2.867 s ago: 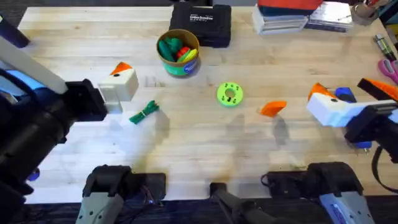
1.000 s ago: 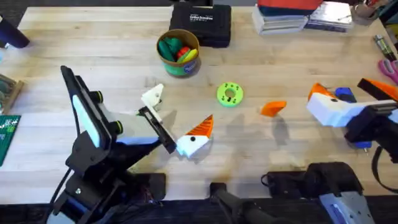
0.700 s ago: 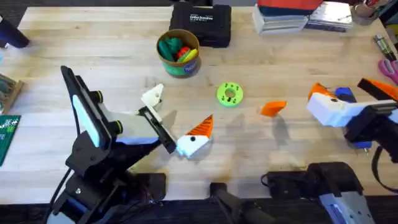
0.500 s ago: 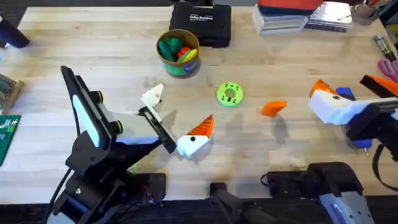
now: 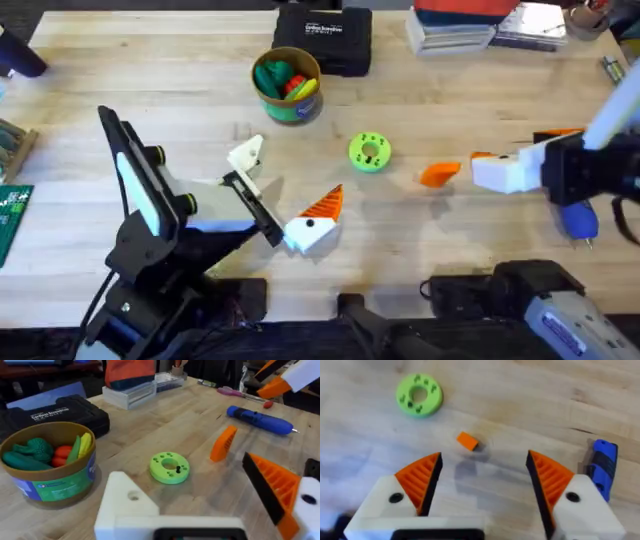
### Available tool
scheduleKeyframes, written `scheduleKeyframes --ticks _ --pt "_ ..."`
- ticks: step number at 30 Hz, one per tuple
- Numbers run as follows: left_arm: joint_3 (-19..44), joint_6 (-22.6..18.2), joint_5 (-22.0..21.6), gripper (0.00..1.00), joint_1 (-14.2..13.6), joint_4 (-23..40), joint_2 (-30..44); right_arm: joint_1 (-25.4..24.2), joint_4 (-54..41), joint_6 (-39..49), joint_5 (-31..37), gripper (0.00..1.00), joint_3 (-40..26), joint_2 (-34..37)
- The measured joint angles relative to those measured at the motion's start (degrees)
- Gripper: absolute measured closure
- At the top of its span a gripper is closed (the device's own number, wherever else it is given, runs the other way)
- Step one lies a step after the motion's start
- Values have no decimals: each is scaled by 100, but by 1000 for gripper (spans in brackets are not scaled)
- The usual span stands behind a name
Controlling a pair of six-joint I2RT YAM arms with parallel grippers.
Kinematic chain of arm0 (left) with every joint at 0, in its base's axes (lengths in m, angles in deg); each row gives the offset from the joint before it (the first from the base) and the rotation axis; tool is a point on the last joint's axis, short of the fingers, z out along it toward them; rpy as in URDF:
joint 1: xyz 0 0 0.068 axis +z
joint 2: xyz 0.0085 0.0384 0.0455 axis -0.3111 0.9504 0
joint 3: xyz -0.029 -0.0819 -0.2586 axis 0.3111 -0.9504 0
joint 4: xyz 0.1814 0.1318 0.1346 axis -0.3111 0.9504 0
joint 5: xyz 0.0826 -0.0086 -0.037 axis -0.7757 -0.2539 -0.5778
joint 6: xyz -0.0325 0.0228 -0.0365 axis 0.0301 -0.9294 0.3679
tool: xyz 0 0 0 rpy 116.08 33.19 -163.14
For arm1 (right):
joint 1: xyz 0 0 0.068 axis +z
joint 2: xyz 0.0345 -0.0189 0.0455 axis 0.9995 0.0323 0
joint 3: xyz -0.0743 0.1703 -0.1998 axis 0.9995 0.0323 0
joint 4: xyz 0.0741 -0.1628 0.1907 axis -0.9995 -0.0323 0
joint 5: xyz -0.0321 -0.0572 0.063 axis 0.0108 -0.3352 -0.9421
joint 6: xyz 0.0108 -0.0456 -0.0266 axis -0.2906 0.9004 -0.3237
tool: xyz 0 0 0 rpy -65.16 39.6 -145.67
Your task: Pick up the gripper from the table and insert it into the empty holder that is missing its gripper. Then pick up a screw, insert it into the mounting hole, and use the screwdriver to tighten it. Finally, clean up the table by picking up the vegetable and placing it into the bucket.
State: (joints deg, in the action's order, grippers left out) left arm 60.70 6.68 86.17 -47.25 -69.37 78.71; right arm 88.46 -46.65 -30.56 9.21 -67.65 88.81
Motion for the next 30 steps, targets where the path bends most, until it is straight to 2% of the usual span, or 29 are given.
scheduleKeyframes --ticks 3,8,11,18,24,30 --pt "0 2 0 15 0 0 1 0 -209 545 34 7 -319 730" --pt "0 2 -1 15 0 0 -1 61 -135 1172 60 7 -355 1583" --pt "0 2 0 15 0 0 -1 288 -306 1682 37 7 -355 1995" --pt "0 2 0 15 0 0 -1 843 -322 2632 174 7 -355 2795" --pt "0 2 0 15 0 0 0 922 -272 3206 290 7 -355 3347" --pt "0 2 -1 15 0 0 2 927 -49 3397 319 7 -355 3733"
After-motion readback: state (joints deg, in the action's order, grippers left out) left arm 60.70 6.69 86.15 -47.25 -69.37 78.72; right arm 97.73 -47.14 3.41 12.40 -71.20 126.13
